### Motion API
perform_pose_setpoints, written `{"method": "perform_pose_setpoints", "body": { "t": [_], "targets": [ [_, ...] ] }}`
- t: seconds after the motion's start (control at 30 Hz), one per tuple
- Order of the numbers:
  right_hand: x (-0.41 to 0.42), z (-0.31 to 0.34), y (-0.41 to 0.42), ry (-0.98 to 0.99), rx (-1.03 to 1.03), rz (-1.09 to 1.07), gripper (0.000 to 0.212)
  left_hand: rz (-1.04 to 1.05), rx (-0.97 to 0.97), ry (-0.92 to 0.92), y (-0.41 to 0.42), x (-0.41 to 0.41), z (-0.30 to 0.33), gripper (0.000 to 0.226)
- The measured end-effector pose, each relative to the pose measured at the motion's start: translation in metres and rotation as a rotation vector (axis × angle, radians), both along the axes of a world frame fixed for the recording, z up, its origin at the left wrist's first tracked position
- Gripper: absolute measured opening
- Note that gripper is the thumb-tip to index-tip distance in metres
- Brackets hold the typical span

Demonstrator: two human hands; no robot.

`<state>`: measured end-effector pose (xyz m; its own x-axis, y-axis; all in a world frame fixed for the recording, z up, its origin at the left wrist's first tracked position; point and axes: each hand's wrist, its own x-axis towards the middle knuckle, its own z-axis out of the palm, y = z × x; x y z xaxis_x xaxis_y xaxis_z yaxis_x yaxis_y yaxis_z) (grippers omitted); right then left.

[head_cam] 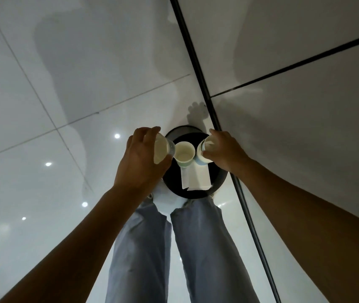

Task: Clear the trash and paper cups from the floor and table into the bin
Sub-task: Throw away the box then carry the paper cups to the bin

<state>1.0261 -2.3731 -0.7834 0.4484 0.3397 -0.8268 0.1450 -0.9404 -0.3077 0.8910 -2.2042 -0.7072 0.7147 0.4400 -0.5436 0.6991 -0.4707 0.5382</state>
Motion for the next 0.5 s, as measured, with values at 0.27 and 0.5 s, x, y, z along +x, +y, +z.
{"method": "perform_pose_setpoints", "body": {
  "t": [0.27,0.5],
  "targets": [
    [0.003,-0.032,-0.005,0.055,-0.025,0.080,0.098,-0.020,-0.070,-0.037,-0.013,0.030,-0.022,0.069],
    [-0.004,-0.008,-0.056,-0.066,-0.014,-0.135,0.104,-0.142,-0.175,-0.053,-0.052,0.086,-0.040,0.073]
  ]
}}
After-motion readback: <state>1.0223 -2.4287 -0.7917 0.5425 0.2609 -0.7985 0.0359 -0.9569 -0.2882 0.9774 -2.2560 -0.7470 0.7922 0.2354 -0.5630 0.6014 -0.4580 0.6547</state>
